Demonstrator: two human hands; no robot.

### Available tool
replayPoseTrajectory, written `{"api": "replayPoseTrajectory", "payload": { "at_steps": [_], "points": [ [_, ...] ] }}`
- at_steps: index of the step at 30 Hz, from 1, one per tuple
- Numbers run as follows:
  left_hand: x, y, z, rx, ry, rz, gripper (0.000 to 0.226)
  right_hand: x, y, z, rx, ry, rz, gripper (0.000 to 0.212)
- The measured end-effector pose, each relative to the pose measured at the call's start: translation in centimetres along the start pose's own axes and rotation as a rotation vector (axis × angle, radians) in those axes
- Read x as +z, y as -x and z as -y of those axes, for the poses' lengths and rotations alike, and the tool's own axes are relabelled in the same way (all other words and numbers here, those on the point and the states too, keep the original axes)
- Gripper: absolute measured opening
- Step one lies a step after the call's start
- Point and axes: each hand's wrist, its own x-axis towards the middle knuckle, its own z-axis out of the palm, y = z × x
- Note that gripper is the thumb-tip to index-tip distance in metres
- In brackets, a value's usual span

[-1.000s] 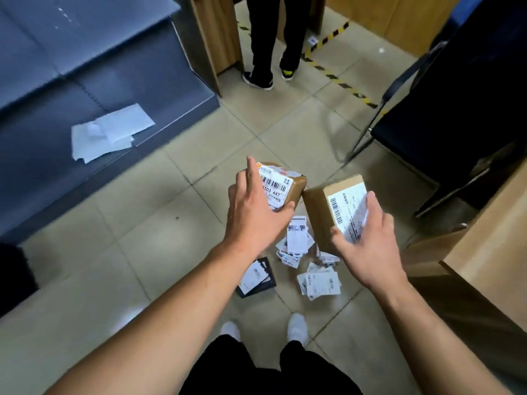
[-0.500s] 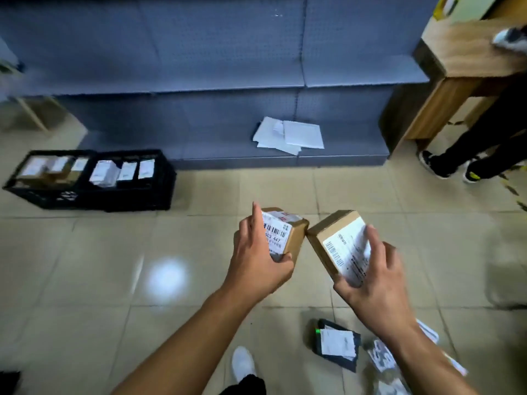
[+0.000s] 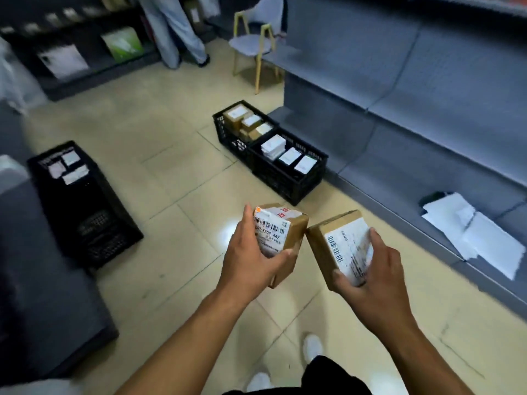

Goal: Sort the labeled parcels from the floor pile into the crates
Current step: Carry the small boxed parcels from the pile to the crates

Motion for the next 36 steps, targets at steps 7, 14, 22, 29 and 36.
{"api": "replayPoseTrajectory", "payload": {
  "at_steps": [7, 14, 22, 29, 36],
  "points": [
    [-1.5, -4.2, -0.4, -0.186, -0.036, -0.242, 0.092, 2.3, -10.5, 3.2, -0.251, 0.005, 0.208, 0.112],
    [-6.1, -6.5, 2.3, -0.338, -0.096, -0.428, 0.091, 7.7, -16.9, 10.1, -0.546, 0.029, 0.364, 0.114],
    [-13.3, -10.8, 8.2, -0.41, -0.163, -0.547, 0.101, 16.2, -20.1, 19.1, -0.904, 0.088, 0.32, 0.099],
    [-23.1, -17.4, 14.9, -0.438, -0.18, -0.614, 0.103, 25.0, -23.3, 30.4, -0.828, 0.087, 0.354, 0.109],
    [-31.4, -23.3, 22.0, -0.486, -0.161, -0.649, 0.109, 32.4, -26.9, 38.5, -0.696, -0.015, 0.448, 0.109]
  ]
}}
